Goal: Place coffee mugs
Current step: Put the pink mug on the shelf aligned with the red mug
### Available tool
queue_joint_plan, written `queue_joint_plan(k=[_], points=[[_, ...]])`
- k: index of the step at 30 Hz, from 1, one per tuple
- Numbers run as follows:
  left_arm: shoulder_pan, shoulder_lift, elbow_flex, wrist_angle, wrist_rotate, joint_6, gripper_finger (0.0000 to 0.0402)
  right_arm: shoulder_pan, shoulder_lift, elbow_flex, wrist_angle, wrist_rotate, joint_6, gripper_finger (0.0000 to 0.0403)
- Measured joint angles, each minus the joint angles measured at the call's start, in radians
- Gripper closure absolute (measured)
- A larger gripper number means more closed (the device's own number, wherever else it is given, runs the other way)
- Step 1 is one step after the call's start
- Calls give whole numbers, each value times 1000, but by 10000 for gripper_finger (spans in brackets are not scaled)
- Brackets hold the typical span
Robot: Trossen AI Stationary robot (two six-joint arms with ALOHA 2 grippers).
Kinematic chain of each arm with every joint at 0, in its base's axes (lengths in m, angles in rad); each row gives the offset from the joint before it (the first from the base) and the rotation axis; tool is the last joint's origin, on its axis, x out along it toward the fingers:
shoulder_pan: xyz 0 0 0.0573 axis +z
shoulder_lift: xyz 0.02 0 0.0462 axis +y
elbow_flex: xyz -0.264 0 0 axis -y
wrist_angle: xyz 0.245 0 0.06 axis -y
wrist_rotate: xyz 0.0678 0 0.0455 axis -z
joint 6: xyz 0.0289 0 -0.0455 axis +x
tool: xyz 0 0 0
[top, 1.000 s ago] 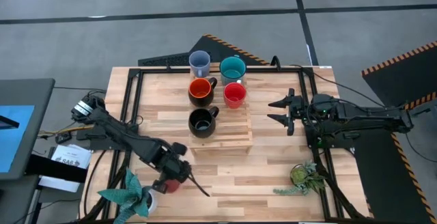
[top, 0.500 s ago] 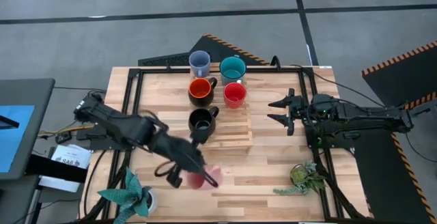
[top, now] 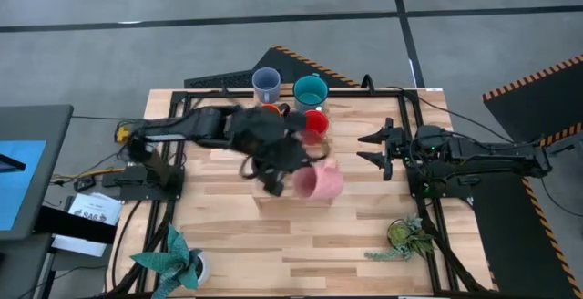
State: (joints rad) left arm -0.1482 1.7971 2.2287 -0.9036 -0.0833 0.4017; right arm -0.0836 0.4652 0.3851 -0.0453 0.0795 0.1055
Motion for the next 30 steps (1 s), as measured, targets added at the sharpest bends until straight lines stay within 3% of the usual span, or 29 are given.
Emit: queue_joint_plan(k=[4,13,30], points=[[62,125,130,-69,8,22,401,-4,0,0,-1,0,0,159],[130,203,93,-89,-2,83,401,-4,0,0,-6,0,-1,159],[143,202,77,-245,-37,91,394,-4,0,0,-6,0,-1,159]])
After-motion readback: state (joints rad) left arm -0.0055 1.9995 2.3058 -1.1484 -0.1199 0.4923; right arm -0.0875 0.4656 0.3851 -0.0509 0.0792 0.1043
